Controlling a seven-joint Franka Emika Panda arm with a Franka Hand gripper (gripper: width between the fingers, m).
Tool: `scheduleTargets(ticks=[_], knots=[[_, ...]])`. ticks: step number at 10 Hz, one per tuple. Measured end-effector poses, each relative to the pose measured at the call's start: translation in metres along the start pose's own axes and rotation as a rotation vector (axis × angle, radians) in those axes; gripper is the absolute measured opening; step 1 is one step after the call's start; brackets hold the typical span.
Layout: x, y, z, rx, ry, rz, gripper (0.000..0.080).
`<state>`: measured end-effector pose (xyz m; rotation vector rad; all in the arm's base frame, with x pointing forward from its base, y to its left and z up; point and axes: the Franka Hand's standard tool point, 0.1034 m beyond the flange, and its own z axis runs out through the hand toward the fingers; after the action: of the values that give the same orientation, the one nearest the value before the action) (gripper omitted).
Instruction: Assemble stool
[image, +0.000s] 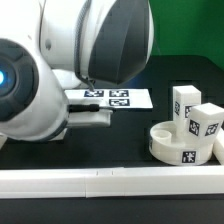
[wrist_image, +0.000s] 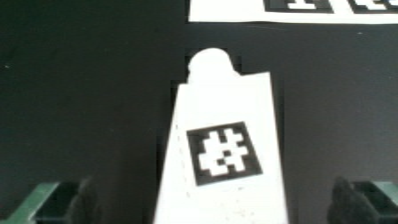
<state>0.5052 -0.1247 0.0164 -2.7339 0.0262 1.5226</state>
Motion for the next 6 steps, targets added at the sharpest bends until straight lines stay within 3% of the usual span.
scheduleTargets(ticks=[1, 3, 6], knots=[[-0.0005, -0.0018, 0.0035, 0.002, -0.020, -0.001, 0.0649], [0.0014, -0.0049, 0.0023, 0.001, -0.009, 0.003, 0.0388], [0.0022, -0.0073, 0.0026, -0.001, 0.001, 0.002, 0.0324]])
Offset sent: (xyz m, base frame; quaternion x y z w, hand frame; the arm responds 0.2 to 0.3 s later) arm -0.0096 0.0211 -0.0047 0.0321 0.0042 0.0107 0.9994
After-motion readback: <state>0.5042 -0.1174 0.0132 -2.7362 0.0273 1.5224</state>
